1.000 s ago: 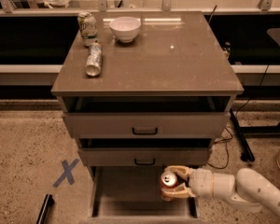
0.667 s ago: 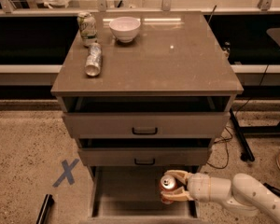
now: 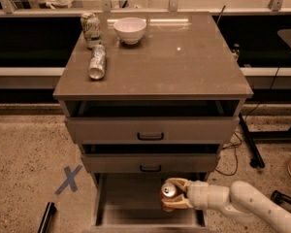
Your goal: Place coke can into bottom drawer
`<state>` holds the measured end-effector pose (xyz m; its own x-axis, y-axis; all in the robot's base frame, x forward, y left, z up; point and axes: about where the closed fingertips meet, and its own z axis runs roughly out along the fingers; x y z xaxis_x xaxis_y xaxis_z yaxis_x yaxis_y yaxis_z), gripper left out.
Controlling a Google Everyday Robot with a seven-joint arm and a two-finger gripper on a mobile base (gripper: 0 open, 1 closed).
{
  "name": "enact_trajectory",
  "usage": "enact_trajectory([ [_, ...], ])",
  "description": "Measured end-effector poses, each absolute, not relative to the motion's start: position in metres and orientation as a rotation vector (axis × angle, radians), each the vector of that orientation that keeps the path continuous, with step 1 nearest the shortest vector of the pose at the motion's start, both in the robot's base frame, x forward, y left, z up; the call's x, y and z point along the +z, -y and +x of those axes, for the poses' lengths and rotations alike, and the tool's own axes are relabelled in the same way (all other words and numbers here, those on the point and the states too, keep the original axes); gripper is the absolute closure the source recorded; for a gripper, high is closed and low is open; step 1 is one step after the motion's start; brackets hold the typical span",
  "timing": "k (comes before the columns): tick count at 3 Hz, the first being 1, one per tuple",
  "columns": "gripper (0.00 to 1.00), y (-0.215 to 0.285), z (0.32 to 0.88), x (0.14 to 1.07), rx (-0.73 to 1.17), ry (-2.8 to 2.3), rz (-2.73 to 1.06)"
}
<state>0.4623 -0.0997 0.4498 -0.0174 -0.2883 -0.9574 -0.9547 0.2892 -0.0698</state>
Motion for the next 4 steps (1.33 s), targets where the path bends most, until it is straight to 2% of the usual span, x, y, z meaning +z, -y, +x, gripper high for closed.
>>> enact_trajectory([
  [2, 1.00, 0.069, 0.491, 0.321, 0.833, -1.543, -1.198],
  [3, 1.00, 0.063, 0.497, 0.296, 0.827, -1.531, -1.203],
  [4, 0.81, 0.056, 0.504, 0.264, 0.815, -1.481, -1.221],
])
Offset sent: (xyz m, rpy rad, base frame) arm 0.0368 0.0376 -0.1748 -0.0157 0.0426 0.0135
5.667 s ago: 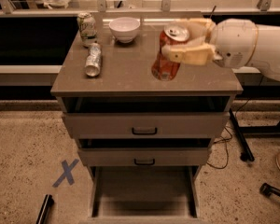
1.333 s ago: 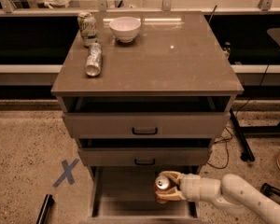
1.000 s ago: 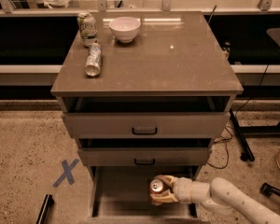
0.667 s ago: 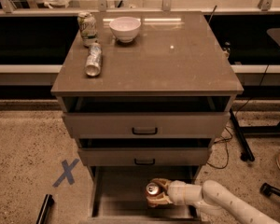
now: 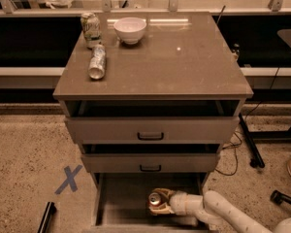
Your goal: Place coke can into bottom drawer
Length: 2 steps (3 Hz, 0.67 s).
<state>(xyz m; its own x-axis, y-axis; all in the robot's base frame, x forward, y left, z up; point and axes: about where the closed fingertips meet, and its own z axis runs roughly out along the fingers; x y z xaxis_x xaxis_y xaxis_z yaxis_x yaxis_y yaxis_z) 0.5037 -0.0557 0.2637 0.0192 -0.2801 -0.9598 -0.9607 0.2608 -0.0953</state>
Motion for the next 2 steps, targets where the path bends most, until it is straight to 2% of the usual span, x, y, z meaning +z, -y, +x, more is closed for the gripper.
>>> enact_trajectory([
  [2, 0.35, 0.051, 0.515, 0.214, 0.819, -1.426, -1.240],
])
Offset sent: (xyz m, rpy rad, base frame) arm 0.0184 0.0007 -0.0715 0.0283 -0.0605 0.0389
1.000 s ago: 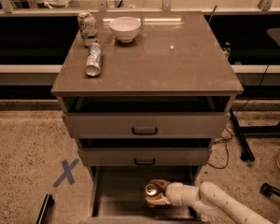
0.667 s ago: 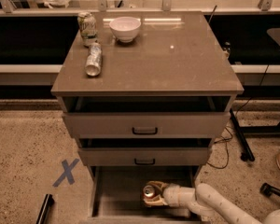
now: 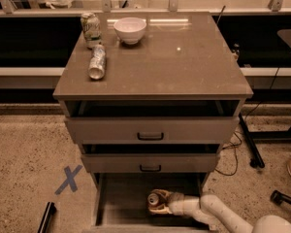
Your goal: Place coke can into bottom drawer
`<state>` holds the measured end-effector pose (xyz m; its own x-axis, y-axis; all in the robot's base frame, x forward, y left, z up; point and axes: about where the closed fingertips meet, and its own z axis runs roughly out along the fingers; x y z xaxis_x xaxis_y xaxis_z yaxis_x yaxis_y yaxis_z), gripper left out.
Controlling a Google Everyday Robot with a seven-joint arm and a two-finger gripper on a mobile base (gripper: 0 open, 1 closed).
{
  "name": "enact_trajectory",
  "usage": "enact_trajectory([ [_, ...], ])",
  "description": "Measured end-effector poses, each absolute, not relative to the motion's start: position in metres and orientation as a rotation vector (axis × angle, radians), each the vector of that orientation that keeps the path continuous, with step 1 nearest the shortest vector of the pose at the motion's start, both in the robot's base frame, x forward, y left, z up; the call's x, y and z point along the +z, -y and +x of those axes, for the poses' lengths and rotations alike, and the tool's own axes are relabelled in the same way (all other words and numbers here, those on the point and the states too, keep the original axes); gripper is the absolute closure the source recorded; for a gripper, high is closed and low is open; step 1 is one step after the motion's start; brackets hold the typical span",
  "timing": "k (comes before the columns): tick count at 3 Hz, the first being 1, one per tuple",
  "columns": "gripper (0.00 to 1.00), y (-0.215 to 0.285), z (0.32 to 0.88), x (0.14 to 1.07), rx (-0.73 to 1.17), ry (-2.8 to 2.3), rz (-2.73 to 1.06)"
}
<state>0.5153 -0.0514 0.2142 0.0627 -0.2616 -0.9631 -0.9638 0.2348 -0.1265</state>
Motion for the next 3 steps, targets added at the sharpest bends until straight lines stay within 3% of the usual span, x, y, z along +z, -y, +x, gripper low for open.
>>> enact_trajectory([
  [1, 0.11, 0.052, 0.518, 0.205, 0.810, -1.414, -1.238],
  [2, 0.00, 0.063, 0.522, 0.217, 0.797, -1.400, -1.215],
  [3, 0.00, 0.096, 0.522, 0.244, 0.767, -1.424, -1.138],
])
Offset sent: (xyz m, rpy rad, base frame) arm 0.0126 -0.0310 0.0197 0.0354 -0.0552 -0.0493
